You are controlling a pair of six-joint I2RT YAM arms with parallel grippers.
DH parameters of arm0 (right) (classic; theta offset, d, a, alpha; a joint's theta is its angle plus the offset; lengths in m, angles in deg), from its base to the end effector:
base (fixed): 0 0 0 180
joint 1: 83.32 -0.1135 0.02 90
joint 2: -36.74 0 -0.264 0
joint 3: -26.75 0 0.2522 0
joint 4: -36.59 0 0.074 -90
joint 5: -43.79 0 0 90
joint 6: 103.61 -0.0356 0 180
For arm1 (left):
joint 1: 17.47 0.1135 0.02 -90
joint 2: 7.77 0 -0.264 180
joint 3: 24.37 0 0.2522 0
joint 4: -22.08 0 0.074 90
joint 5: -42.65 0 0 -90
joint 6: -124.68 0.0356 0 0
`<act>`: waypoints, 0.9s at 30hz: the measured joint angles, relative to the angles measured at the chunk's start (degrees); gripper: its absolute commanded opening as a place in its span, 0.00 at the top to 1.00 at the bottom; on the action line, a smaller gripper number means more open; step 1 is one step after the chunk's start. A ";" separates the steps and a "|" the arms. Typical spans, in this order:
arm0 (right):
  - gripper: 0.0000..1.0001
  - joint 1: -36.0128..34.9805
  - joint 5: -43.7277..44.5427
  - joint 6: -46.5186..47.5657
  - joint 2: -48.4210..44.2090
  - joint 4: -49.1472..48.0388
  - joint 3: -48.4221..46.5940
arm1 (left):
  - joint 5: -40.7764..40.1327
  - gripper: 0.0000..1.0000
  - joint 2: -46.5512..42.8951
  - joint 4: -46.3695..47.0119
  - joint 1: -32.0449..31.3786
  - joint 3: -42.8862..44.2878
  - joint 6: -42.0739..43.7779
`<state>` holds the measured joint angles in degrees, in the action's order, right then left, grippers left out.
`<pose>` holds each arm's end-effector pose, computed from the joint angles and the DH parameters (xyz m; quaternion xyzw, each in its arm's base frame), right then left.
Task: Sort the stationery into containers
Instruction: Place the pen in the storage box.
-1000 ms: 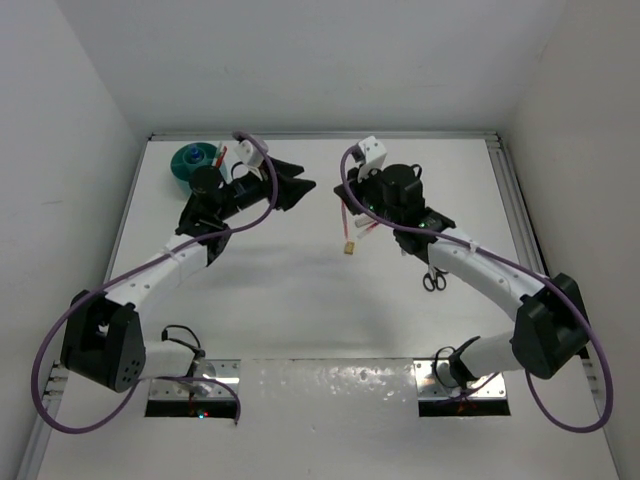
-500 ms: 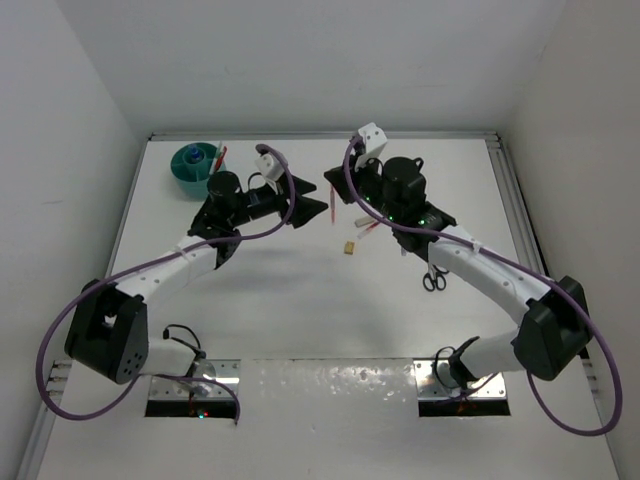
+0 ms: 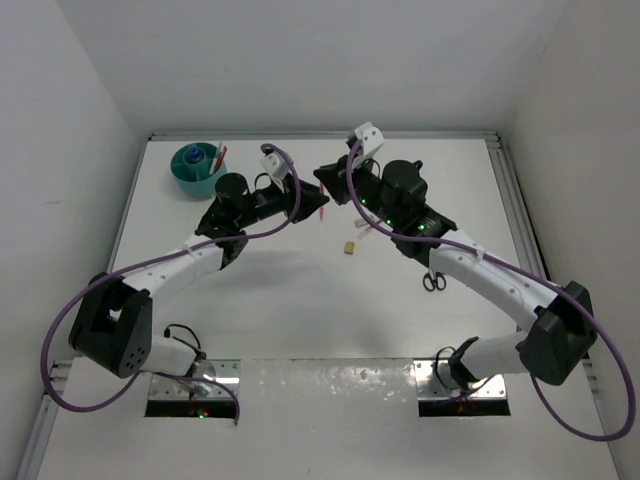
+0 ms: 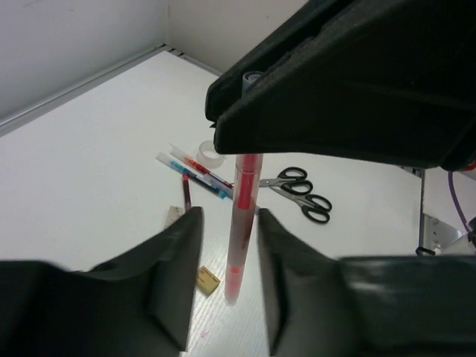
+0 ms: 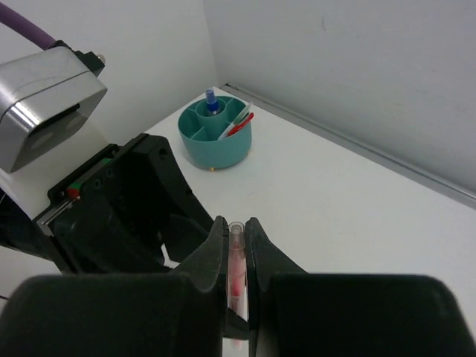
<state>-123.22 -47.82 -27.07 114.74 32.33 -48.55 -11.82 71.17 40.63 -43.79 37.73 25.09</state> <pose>0.2499 0.2102 0.3628 -0.1693 0.6766 0.3305 0.6359 0.2720 -0.1576 0.3026 0.3131 0.6244 -0.4128 0.5846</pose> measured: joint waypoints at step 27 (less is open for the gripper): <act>0.13 10.60 -1.53 -1.31 3.50 1.57 -8.11 | -22.60 1.00 12.57 -0.66 27.82 12.09 14.67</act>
<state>-112.62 -49.35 -28.38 118.23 33.90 -56.66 -34.42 83.74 39.98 -15.97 49.81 39.76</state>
